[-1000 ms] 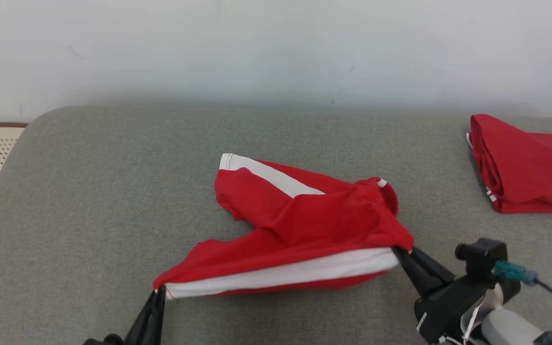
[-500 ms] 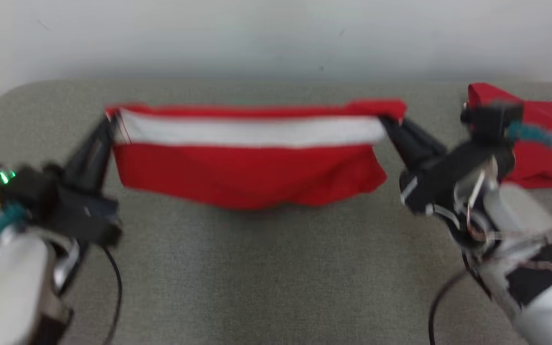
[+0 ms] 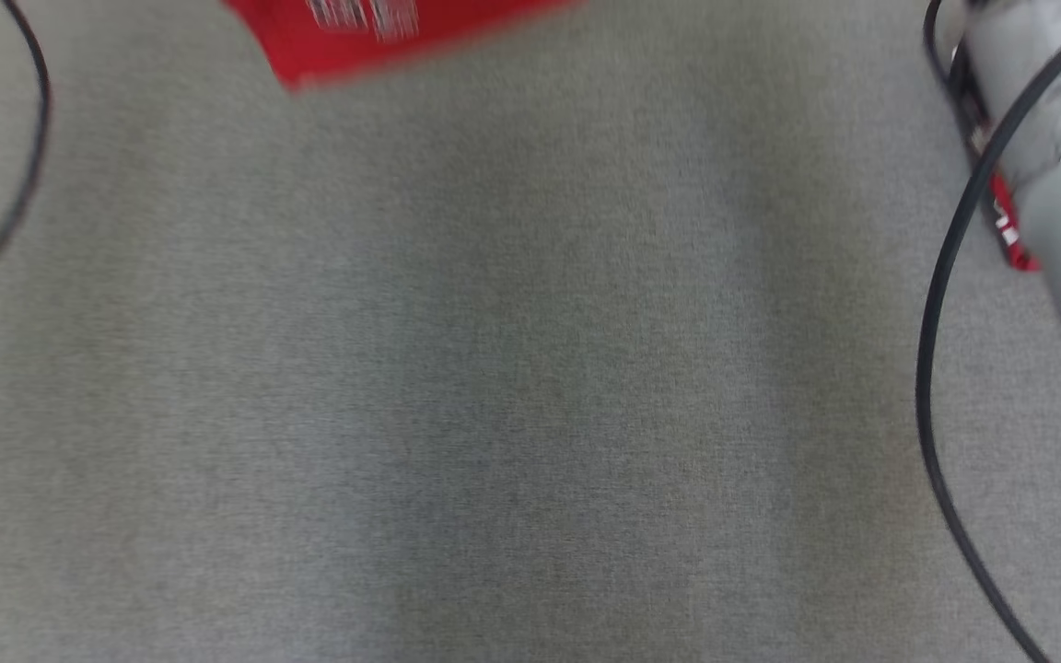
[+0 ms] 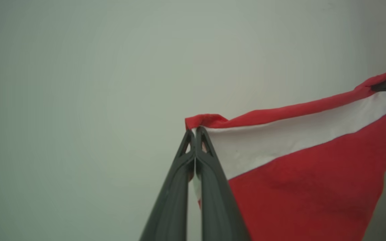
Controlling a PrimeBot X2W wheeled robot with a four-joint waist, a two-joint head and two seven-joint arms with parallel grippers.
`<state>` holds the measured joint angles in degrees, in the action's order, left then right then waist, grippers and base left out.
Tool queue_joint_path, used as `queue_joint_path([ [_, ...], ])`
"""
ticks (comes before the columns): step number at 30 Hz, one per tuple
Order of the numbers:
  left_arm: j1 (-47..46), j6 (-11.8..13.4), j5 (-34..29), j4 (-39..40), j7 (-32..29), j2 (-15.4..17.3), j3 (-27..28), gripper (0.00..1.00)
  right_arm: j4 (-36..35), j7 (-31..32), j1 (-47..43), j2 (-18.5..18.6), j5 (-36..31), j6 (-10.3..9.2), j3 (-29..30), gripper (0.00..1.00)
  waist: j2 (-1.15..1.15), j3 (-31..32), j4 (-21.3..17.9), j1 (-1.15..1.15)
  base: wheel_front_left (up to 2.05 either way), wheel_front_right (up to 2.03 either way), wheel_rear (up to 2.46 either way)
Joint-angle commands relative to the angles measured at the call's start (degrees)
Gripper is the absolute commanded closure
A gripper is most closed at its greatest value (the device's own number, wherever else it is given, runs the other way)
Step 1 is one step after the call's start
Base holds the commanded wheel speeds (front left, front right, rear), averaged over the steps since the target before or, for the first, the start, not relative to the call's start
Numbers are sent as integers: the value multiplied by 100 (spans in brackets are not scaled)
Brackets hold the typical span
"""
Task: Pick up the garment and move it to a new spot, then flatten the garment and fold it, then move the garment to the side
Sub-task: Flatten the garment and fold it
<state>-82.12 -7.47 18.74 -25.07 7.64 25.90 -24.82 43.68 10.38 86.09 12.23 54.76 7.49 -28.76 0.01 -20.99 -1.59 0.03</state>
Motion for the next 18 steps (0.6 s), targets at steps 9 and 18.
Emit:
queue_joint_path([
  [9, -2009, 7, 206, -1218, 445, -406, -446, 100, 1440, -1068, 1710, -416, -430, 2, 306, 100, -1, -476, -487, -3, 0, 0, 0],
  [18, -1771, 7, 381, -1544, 719, -402, -652, 100, 1247, -1128, 1215, -166, -159, 2, -79, 100, -1, -817, -388, -3, 0, 0, 0],
])
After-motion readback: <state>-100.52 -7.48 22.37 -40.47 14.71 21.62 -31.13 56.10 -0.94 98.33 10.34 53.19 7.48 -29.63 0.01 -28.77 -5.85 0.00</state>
